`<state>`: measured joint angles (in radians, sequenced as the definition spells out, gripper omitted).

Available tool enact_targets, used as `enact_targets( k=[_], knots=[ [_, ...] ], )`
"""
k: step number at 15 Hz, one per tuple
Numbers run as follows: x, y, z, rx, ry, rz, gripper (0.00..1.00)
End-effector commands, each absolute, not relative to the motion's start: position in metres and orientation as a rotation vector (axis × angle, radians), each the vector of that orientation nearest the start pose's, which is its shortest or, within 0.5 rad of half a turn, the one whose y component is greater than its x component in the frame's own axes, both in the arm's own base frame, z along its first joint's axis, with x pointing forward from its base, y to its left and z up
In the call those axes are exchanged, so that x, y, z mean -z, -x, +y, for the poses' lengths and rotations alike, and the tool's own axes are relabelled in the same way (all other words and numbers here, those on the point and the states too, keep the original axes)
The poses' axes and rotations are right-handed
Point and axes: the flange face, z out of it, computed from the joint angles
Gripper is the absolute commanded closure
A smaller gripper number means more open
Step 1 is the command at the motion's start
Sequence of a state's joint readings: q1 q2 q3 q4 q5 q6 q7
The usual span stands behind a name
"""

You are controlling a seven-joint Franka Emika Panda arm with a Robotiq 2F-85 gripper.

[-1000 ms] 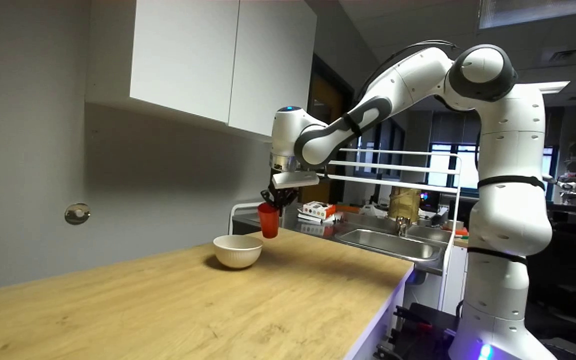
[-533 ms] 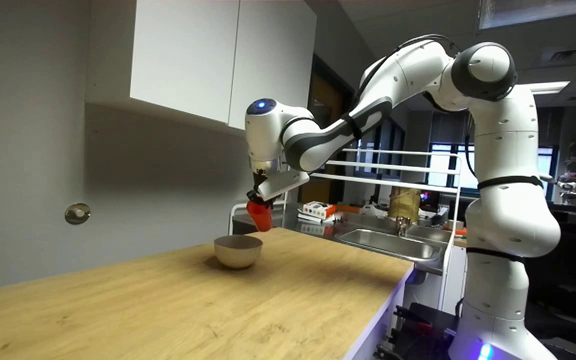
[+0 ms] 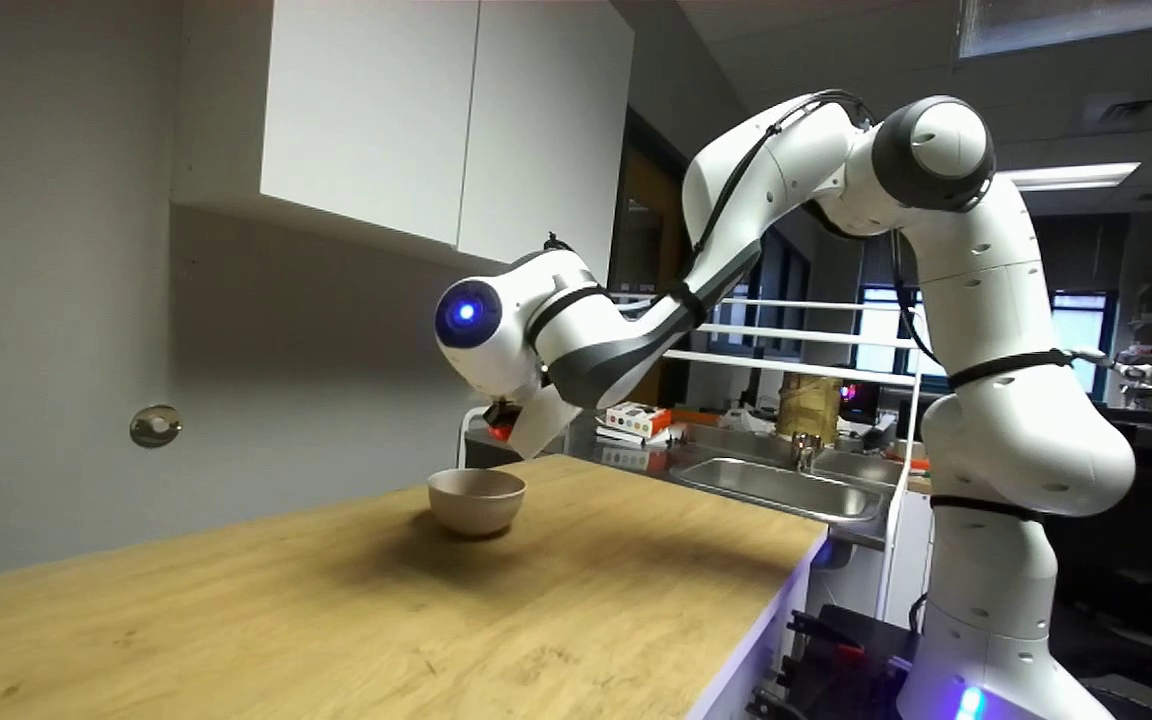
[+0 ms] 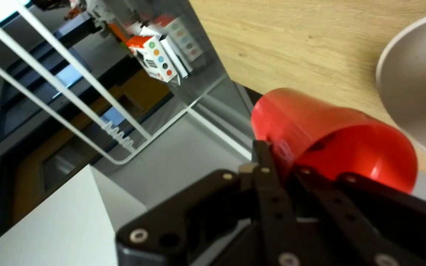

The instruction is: Pick up the orange cup from the table and pour some of its contents in the bowl

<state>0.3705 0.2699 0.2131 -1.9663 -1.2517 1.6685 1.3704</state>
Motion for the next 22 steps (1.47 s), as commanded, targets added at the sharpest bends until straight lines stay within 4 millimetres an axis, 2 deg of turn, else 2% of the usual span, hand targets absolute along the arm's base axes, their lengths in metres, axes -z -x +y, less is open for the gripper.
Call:
enact_targets(
  k=[1,8,15,22],
  knots=[
    [-0.345,-0.541,0.256,-0.817,-1.834,-0.208,0.98],
    [-0.324,-0.547,0.274,-0.859,-1.621,-0.217,0.99],
    [-0.316,-0.556,0.269,-0.852,-1.482,-0.241,0.99],
    [-0.309,-0.557,0.268,-0.861,-1.363,-0.24,0.99]
  ],
)
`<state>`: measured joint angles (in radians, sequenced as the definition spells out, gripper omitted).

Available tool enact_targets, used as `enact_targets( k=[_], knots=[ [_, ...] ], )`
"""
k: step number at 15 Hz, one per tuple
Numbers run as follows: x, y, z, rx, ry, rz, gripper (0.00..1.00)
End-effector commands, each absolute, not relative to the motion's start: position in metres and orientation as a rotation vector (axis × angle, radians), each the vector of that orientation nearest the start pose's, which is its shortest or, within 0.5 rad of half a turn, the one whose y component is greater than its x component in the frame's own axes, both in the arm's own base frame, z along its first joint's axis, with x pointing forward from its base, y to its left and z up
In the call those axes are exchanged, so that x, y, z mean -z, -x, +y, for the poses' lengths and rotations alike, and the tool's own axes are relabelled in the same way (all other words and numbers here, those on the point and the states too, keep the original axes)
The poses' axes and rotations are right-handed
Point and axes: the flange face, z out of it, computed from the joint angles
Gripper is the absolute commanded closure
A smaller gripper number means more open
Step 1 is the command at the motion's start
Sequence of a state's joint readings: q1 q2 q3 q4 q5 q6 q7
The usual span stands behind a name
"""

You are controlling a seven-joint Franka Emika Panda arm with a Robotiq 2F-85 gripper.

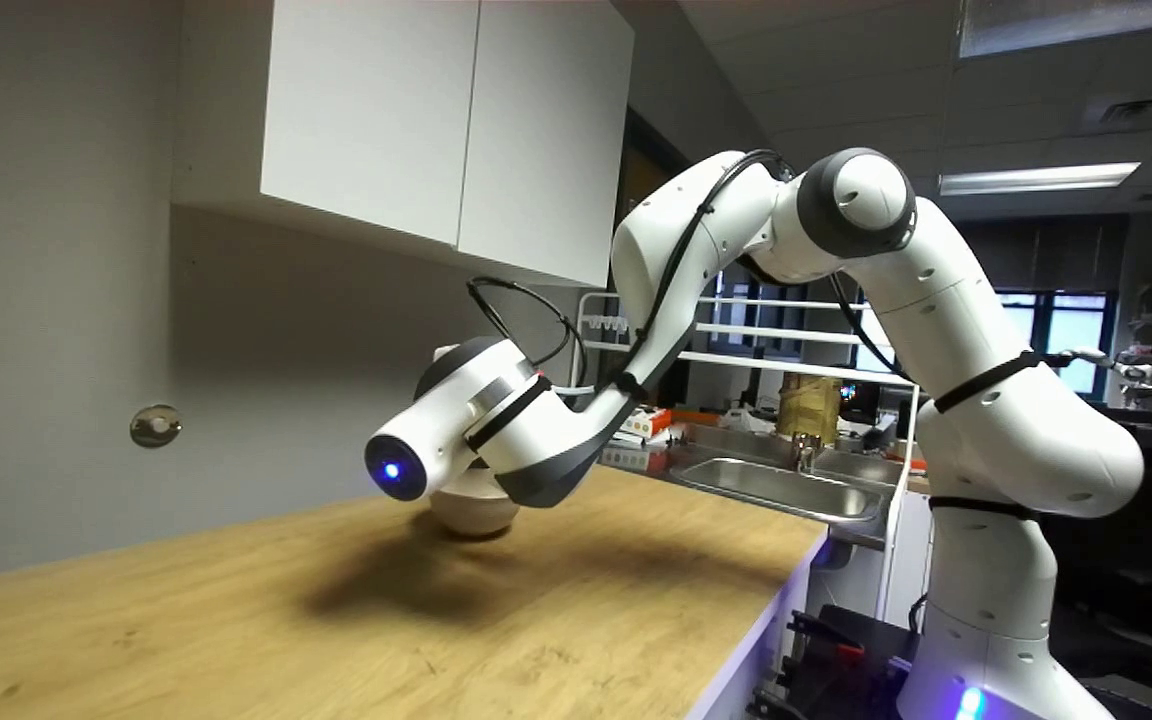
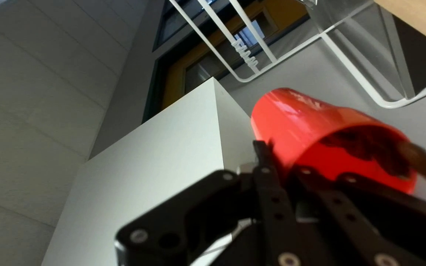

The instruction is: Pick up the orange cup from the table and pour some of its contents in the bowl

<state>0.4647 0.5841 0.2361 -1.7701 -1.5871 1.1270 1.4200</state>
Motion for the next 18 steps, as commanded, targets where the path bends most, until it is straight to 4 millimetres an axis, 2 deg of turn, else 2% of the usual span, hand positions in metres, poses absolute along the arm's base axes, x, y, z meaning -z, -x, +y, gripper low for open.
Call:
enact_targets(
  k=[1,10,18],
  knots=[
    [-0.306,-0.557,0.267,-0.86,-1.347,-0.238,0.99],
    [-0.289,-0.554,0.261,-0.853,-1.241,-0.228,0.99],
    [-0.283,-0.552,0.26,-0.857,-1.166,-0.219,0.99]
  ],
)
